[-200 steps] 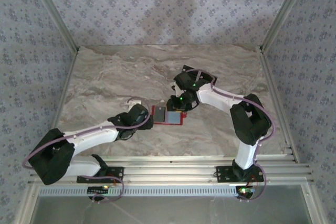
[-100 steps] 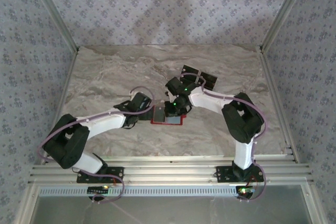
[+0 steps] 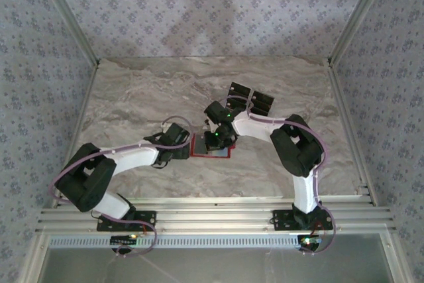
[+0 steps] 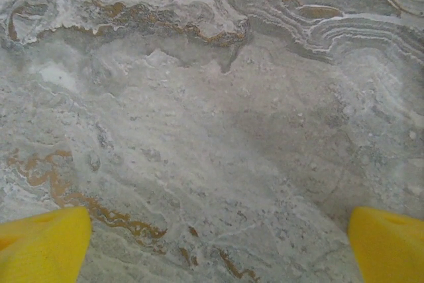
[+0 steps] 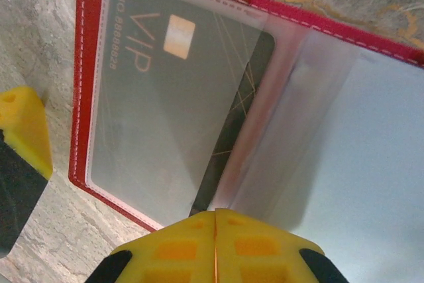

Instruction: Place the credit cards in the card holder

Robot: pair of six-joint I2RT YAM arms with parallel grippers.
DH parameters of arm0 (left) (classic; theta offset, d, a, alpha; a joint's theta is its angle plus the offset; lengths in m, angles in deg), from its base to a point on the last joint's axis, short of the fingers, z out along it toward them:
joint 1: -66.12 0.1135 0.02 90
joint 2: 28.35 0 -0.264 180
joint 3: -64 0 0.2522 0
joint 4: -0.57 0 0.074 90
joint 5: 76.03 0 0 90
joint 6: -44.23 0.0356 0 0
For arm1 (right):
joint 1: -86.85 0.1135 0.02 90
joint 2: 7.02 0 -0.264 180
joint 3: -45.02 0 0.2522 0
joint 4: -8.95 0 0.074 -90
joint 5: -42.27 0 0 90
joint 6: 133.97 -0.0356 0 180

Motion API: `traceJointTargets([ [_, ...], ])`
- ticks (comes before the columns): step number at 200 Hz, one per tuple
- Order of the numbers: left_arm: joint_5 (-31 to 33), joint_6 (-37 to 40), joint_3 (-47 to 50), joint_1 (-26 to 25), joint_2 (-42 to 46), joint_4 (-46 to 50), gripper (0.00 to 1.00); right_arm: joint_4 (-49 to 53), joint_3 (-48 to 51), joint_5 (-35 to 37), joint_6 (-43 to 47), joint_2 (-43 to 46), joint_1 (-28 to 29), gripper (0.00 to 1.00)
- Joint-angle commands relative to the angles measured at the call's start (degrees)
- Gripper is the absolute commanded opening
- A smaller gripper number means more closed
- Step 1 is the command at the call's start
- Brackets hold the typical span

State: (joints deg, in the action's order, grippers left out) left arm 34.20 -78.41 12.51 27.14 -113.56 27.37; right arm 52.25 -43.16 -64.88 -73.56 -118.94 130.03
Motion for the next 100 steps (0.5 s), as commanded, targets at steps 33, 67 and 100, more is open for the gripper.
traceJointTargets([
  [33, -1.8, -0.6, 2.0, -0.2, -0.4, -1.2, 0.99, 0.7, -2.0, -0.6, -0.2, -2.6, 0.5, 0.09],
  [67, -2.7, -0.5, 2.2, -1.4, -1.0, -2.7, 0.99, 0.8, -3.2, -1.7, -0.1, -3.8, 0.9, 0.09],
  [100, -3.1, -1.3, 2.7, -2.5, -1.8, -3.8, 0.99, 0.7, -4.3, -3.1, -0.3, -5.0, 1.5, 0.09],
])
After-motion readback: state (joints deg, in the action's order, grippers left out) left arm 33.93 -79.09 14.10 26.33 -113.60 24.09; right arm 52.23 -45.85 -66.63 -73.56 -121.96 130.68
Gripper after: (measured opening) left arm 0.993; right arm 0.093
